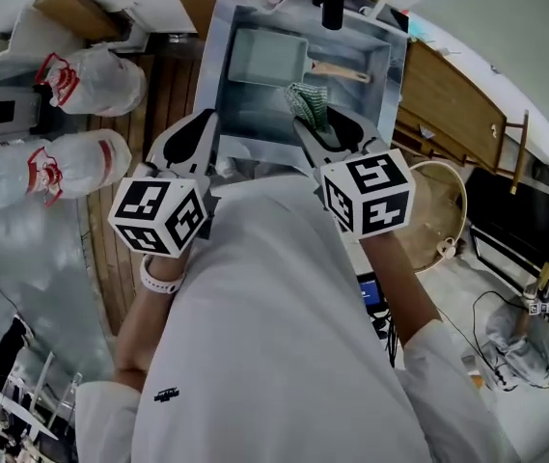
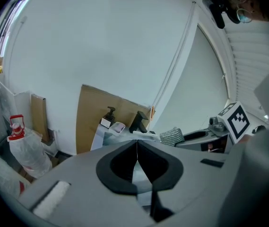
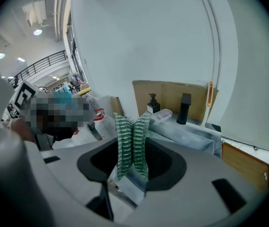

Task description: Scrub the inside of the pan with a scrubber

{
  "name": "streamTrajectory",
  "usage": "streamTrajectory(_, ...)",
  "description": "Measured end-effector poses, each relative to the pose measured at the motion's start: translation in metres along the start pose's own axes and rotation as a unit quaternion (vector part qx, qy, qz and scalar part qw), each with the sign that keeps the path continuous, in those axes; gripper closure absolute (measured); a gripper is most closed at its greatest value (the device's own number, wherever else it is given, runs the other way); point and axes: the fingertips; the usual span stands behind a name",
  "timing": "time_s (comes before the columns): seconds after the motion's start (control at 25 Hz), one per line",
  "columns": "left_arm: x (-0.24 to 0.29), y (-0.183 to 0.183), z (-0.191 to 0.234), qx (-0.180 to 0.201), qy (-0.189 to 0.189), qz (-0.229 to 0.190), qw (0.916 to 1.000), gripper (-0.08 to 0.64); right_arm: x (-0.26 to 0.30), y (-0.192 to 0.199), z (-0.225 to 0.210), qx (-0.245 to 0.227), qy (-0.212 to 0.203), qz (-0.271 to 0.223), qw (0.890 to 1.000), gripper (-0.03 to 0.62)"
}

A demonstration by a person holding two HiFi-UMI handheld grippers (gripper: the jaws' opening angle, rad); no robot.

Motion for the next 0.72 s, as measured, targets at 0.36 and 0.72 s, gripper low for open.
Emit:
streamTrajectory(0.36,0.006,-0.004,-0.012,0.006,0.007,-0.009,0.9999,0.554,0.001,-0.008,-0.004,0.004,0.002,-0.030,1.000,0.436)
streamTrajectory(0.72,0.004,0.001,-0.014,0.007,0.014,0.002,0.9999,0.554,-0.004,0.005,0.004,0.018,0.004,-0.027,0.999,0.436)
Point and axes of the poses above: the fingertips, and each gripper's own axes: x forward along the fingers, z to its left, y out of its underside, and after that the axes turned 4 degrees about y, right-handed
